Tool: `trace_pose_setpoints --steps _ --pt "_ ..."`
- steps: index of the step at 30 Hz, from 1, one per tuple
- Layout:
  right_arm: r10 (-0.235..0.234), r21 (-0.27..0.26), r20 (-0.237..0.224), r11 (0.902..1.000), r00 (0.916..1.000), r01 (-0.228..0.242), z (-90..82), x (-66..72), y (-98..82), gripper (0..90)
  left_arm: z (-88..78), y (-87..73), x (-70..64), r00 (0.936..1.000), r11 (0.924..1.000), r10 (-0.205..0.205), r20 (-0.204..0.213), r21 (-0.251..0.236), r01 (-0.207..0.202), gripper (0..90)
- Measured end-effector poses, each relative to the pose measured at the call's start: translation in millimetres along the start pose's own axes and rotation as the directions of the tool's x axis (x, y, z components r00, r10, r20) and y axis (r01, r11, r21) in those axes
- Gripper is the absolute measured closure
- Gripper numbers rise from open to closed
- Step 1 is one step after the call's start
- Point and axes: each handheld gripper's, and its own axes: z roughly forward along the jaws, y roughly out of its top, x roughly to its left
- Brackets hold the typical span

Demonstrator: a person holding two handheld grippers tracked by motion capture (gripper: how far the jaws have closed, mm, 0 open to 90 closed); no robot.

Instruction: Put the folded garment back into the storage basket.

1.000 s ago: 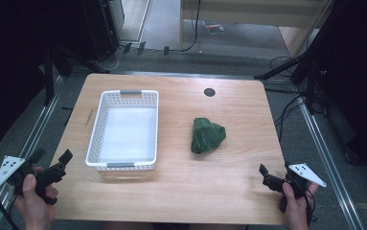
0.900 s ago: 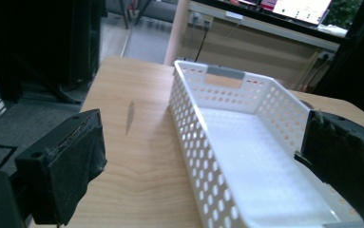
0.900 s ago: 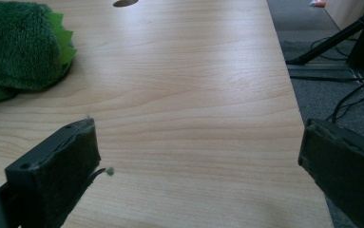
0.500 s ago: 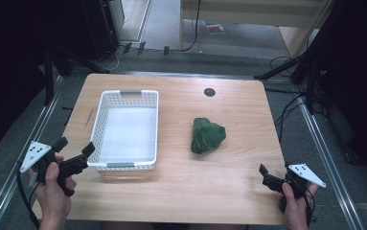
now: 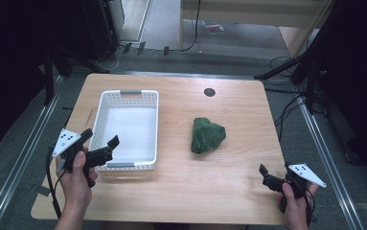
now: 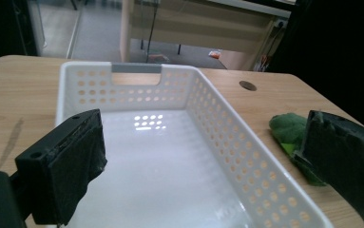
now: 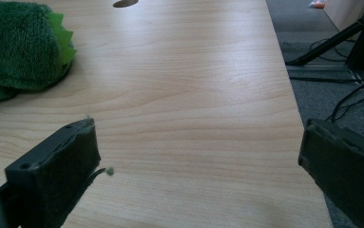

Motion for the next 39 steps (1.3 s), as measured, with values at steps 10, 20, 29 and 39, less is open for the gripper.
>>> trace_pose_setpoints --steps 10,20,29,39 --pt "-0.002 0.0 -0.001 1.0 1.0 0.002 0.0 0.1 0.0 0.1 32.0 6.6 -38.5 0.9972 0.9992 0.019 0.072 0.035 -0.021 1.8" --pt "-0.001 0.0 -0.007 1.0 1.0 0.001 0.1 -0.4 0.1 0.0 55.3 13.0 -70.2 0.9915 0.9969 0.049 0.121 0.056 -0.056 1.8" --pt "0.0 0.001 -0.01 1.0 1.0 0.0 0.1 -0.4 0.1 0.1 73.2 12.7 -94.7 0.9879 0.9953 0.051 0.146 0.074 -0.062 0.0" --pt "-0.001 0.002 -0.012 1.0 0.9999 0.001 0.1 -0.1 0.1 0.0 94.6 9.0 -124.6 0.9856 0.99 0.085 0.146 0.1 -0.1 0.0"
